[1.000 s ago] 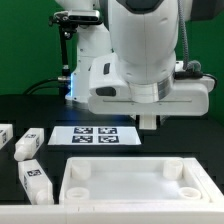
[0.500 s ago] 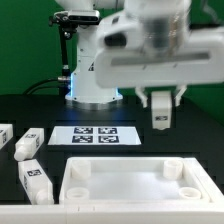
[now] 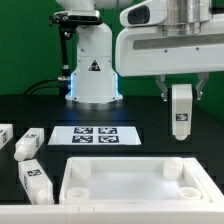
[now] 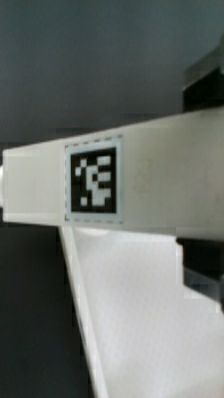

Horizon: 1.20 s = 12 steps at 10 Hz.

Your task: Assemble desk

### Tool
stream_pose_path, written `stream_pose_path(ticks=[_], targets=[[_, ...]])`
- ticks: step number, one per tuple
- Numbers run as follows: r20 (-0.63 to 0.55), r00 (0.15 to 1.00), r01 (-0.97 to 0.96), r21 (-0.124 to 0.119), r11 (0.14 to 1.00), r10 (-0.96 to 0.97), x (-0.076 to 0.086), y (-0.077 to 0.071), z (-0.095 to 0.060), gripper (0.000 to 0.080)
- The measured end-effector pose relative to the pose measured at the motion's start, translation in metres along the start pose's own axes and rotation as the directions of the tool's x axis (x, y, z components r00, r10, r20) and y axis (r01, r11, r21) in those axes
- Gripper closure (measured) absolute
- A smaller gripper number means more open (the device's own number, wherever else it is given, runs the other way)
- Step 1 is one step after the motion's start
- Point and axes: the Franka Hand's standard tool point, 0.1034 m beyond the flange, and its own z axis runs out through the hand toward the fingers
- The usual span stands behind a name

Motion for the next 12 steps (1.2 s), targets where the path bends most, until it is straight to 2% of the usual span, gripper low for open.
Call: stream_pose_path(ticks=[1,2,3,5,7,8,10,12], targets=[[-0.053,0.997,0.063,0.002,0.998,-0.063,0.021,-0.002,-0.013,0.0512],[-0.147,0.982,0.122,-0.007,0.992,-0.122,0.046,-0.004,-0.024,0.0512],[-0.221,0.965,0.145,-0.014,0.989,-0.144,0.051,-0.007,-0.024,0.0512],[-0.326,0.935,0.147,-0.006,0.989,-0.141,0.049,-0.009,-0.019,0.0512],[-0.335,0.930,0.153,-0.010,0.988,-0.148,0.047,-0.007,-0.016,0.0512],[-0.336,0.914,0.223,-0.052,0.973,-0.227,0.063,-0.001,-0.020,0.0512],[-0.354,0.879,0.303,-0.102,0.948,-0.319,0.093,-0.007,-0.027,0.0512],[-0.344,0.887,0.295,-0.094,0.951,-0.309,0.095,-0.010,-0.030,0.0512]])
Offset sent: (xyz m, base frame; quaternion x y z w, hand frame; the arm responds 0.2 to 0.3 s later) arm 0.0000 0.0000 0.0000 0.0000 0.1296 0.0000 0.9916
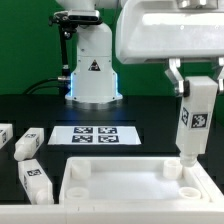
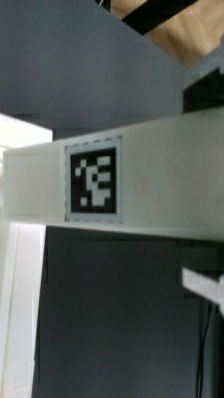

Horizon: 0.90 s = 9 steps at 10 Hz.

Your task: Assemble desk

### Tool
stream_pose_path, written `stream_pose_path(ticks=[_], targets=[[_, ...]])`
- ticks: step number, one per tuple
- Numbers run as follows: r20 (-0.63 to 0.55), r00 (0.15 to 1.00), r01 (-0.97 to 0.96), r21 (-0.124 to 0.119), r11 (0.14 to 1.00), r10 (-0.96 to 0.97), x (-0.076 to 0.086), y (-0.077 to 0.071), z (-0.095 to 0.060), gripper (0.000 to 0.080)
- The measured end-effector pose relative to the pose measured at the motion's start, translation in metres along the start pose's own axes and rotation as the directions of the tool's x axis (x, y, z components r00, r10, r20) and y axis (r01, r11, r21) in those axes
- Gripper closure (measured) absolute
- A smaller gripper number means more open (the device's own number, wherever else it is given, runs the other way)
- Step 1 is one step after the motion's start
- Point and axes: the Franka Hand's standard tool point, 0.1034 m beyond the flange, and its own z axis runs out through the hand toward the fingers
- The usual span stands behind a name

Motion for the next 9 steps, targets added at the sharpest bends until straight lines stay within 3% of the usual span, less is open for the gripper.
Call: stream_pose_path(ticks=[5,9], targets=[[-0.048,0.999,0.026,-0.008,1.000,-0.026,-0.001,-0.006,0.017,0.0512],[-0.042,0.999,0.032,-0.019,0.999,-0.033,-0.009,0.004,0.032,0.0512]])
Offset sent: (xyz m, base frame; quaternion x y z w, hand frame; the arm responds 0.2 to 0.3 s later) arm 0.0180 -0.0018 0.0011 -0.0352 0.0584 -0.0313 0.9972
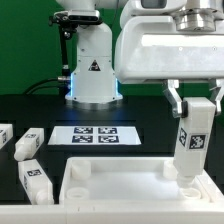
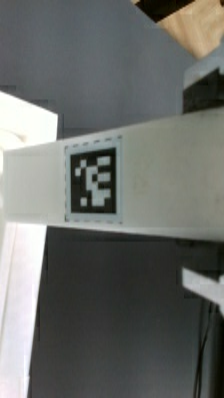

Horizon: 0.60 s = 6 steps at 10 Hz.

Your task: Assemble desk

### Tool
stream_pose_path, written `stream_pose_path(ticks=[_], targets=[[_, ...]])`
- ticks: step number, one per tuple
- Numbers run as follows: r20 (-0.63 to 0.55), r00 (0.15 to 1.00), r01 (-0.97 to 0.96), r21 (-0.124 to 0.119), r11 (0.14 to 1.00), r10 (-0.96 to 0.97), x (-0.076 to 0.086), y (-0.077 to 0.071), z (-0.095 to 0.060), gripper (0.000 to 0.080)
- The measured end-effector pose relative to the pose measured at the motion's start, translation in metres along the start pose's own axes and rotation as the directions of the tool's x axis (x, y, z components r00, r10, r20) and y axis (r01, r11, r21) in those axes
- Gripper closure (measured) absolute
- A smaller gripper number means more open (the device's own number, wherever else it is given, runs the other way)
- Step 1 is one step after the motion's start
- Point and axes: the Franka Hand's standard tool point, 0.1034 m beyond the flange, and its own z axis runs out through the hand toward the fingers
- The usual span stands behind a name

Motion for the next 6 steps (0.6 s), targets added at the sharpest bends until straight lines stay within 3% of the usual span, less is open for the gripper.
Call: stream_pose_path(ticks=[6], targets=[[0.014,1.000,0.014,0.008,1.000,-0.014,-0.011,-0.013,0.011,0.0512]])
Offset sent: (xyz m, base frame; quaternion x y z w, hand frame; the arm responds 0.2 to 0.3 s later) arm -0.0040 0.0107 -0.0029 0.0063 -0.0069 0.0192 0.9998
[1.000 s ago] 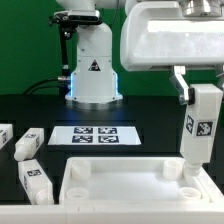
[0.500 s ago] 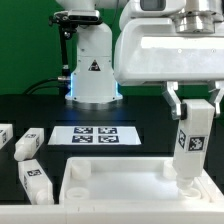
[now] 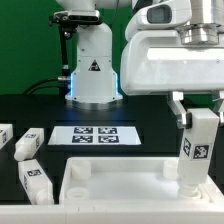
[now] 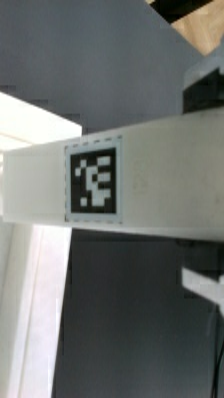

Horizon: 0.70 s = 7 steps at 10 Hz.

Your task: Assemble desk

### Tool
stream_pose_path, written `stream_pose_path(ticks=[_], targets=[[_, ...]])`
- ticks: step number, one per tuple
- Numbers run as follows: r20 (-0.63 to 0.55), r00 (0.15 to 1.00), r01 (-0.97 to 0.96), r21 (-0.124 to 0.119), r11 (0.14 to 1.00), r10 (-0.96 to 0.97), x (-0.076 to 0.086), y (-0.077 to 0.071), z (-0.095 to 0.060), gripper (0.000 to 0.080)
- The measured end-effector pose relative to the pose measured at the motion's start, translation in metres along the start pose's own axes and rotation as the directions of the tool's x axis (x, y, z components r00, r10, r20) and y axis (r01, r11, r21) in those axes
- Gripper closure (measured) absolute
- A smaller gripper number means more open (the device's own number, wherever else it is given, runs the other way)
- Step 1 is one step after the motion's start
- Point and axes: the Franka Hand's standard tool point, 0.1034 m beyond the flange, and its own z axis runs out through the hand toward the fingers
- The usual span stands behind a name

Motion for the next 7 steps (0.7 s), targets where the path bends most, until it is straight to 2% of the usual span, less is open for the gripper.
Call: stream_pose_path(ticks=[3,7], targets=[[-0.011,1.000,0.006,-0.001,1.000,-0.006,-0.0059,-0.0033,0.0068,0.0512],[-0.066,0.998,0.001,-0.010,1.000,-0.001,-0.0115,-0.0078,0.0064,0.0512]])
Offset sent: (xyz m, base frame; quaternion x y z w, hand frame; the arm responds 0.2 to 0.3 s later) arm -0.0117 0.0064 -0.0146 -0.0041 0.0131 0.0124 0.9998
